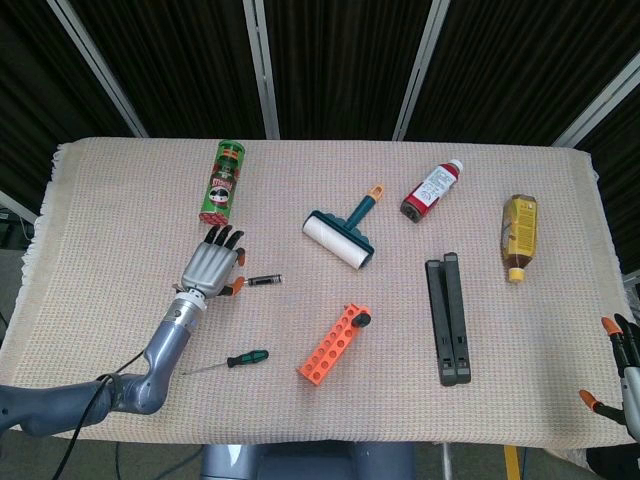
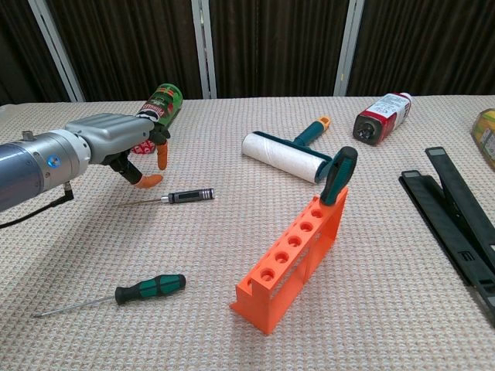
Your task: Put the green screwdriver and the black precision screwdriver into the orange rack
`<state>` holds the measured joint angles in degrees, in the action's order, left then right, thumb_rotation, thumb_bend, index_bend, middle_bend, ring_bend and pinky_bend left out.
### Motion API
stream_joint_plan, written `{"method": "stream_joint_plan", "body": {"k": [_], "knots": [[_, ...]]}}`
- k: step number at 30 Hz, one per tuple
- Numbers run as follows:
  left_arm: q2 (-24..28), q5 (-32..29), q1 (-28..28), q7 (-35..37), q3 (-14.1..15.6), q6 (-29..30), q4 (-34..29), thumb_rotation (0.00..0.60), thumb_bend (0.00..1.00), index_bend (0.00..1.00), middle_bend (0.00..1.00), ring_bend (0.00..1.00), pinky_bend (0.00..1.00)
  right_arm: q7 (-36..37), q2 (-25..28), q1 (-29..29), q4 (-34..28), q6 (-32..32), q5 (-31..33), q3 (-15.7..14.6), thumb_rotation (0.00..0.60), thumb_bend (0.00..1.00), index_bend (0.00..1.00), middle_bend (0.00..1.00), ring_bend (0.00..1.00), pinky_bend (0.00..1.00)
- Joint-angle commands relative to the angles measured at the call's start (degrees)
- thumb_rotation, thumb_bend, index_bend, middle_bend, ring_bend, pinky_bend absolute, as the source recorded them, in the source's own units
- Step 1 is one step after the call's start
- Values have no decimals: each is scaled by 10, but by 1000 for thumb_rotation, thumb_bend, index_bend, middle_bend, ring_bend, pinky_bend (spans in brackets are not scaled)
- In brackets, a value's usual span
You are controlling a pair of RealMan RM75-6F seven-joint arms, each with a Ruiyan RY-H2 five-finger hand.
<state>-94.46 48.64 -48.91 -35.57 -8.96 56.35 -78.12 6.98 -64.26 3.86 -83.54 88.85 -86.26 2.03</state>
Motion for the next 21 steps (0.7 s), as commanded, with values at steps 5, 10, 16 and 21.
{"method": "stream_joint_plan", "body": {"k": [5, 10, 16, 21], "knots": [[-37, -5, -8, 10, -10, -4, 26, 485, 318, 379, 48, 0, 0, 1, 1, 1, 0, 0, 2, 0, 600, 0, 0, 0, 0, 0], [-63, 4, -13, 11, -16, 4, 45, 490, 319, 398, 46, 0, 0, 5, 1, 3, 3, 3, 6, 1, 600, 0, 0, 0, 0, 0], [-100, 0, -22, 7, -26, 8, 74, 505, 321, 397, 44, 0, 0, 11, 2, 5, 7, 4, 8, 2, 600, 0, 0, 0, 0, 0], [-123, -1, -28, -7, -27, 9, 99, 525, 320, 407, 44, 0, 0, 15, 1, 6, 11, 4, 10, 2, 600, 0, 0, 0, 0, 0]]}}
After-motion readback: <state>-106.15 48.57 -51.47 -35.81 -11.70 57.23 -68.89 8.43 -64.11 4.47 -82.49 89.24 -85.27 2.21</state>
